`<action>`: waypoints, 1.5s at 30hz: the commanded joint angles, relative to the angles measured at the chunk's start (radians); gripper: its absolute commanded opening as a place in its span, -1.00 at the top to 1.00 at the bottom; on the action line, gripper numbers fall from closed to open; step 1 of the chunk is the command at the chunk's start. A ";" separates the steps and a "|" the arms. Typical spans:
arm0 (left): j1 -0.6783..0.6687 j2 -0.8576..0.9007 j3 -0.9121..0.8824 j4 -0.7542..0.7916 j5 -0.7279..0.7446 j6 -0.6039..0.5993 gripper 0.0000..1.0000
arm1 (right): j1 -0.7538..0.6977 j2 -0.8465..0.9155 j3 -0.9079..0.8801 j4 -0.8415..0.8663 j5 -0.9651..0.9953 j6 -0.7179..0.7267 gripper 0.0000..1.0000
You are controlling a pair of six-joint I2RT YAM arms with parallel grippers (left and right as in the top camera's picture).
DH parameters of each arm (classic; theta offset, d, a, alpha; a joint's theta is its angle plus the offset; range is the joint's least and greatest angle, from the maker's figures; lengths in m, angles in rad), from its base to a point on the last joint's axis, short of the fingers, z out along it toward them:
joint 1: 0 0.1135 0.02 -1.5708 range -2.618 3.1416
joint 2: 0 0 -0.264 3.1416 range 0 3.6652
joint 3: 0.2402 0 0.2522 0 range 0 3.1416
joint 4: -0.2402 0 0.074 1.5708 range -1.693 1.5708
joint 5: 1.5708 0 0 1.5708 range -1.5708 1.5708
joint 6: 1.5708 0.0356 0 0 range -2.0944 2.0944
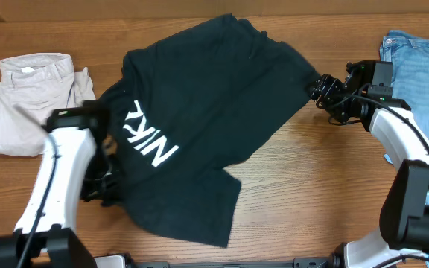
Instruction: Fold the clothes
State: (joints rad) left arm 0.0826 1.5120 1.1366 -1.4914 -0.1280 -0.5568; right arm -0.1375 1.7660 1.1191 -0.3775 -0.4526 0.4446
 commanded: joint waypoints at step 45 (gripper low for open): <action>0.249 -0.044 0.113 0.330 0.489 0.555 -0.49 | -0.284 -0.017 0.119 -0.460 0.388 0.043 -0.39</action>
State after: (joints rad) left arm 0.3252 1.4845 1.2270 -1.2114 0.1497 -0.1505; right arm -0.4232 1.8709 1.1603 -0.8547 0.0757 0.5900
